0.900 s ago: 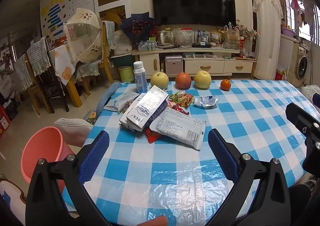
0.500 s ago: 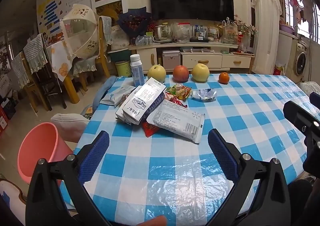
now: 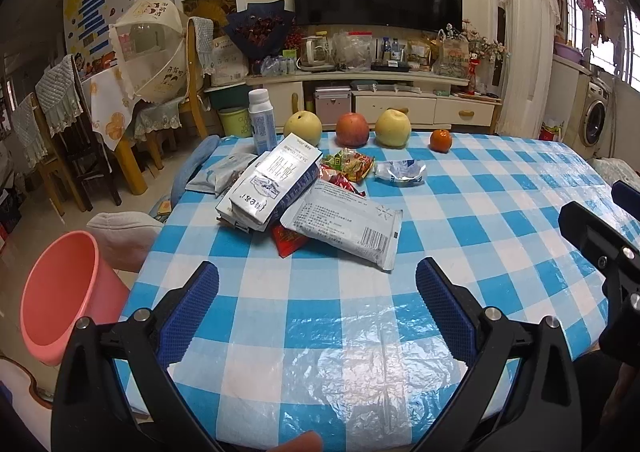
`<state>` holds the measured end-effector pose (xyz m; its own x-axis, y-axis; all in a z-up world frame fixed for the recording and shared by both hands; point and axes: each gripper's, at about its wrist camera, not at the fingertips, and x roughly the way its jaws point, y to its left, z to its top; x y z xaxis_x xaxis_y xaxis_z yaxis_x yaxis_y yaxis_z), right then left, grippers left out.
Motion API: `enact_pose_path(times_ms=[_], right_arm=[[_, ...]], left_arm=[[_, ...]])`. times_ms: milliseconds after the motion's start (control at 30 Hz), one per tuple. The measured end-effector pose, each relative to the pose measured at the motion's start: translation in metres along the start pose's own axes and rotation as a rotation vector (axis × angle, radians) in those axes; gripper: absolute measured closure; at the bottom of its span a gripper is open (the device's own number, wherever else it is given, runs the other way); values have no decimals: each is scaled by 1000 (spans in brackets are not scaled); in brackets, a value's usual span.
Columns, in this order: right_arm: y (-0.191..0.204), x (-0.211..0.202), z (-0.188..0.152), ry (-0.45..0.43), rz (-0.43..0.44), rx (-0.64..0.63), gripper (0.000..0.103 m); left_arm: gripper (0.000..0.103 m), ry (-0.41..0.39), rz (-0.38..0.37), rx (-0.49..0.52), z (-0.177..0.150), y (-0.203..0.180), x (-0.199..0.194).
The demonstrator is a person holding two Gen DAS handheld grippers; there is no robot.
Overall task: Collect trash
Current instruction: 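Move both tools toward the pile of packets on the table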
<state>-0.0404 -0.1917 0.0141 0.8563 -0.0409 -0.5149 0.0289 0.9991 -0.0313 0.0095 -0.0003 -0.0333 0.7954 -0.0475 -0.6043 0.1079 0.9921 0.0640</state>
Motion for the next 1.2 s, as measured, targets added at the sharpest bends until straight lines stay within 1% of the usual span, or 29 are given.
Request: enact_pose_path(times_ms=[167,467,633,833,933,1033,1133,1200], right_arm=[[-3,1,-6,5,3,3,4],[-3,18,-18,49,33,10,4],[-4,27,-24,63,44,6,4],[-9,48,-36,114,49,14,4],[-11,58,-42,140,54,9,4],[-10,68,-48,167,75,3,4],[-8,79,-54,202,107,-8,4],[-5,87,-57,225,135,-6,4]], left_arm=[[3,11,6,1,-2,1,5],[3,58,10,13,-13,0,22],[3,70,11,10,-17,0,31],[3,94,26,-7,-21,8,43],[3,116,26,-33,-24,14,50],[3,132,42,-44,-27,19,62],[3,164,72,-25,-33,21,77],[3,181,77,-17,-38,22,87]])
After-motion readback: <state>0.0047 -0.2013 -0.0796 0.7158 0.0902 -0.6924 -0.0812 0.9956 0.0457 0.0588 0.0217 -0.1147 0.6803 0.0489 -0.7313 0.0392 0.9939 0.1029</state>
